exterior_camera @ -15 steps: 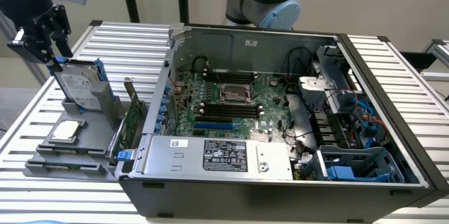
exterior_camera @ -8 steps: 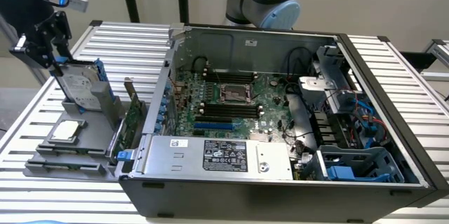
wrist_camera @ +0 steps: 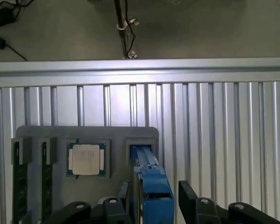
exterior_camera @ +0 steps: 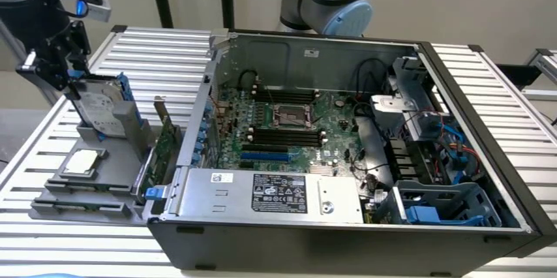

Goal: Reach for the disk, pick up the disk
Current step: 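Pick up the disk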

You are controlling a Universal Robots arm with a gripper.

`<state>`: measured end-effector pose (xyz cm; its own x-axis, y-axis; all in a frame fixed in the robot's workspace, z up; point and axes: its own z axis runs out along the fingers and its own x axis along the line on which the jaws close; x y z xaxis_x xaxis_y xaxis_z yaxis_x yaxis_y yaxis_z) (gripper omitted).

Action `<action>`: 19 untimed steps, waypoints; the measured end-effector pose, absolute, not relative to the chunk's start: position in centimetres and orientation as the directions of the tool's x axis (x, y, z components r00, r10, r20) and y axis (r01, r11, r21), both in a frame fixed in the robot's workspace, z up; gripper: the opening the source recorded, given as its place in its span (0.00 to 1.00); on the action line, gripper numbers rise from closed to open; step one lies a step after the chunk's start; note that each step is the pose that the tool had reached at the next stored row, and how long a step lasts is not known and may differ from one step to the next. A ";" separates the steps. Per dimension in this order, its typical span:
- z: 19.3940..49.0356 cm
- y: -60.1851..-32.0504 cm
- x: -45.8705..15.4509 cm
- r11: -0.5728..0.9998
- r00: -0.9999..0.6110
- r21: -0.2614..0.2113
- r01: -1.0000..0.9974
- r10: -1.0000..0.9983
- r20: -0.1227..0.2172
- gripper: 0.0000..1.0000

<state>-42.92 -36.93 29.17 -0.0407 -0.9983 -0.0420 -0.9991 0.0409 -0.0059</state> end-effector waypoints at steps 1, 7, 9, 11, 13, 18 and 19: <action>29.1 -36.9 -42.9 0.041 -0.041 -0.006 -0.999 -0.998 -0.042 0.54; 29.1 -36.9 -42.9 0.041 -0.041 -0.006 -0.999 -0.998 -0.042 0.54; 29.1 -36.9 -42.9 0.041 -0.041 -0.006 -0.999 -0.998 -0.042 0.52; 29.1 -36.9 -42.8 0.041 -0.041 -0.006 -0.999 -0.998 -0.042 0.45; 29.1 -36.9 -42.8 0.041 -0.041 -0.005 -0.999 -0.998 -0.042 0.38; 29.1 -36.9 -42.6 0.041 -0.041 -0.004 -0.999 -0.998 -0.042 0.38; 29.1 -36.9 -42.6 0.041 -0.041 -0.004 -0.999 -0.998 -0.042 0.38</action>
<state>-42.62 -36.92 29.09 -0.0409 -0.9983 -0.0417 -0.9991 0.0411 -0.0036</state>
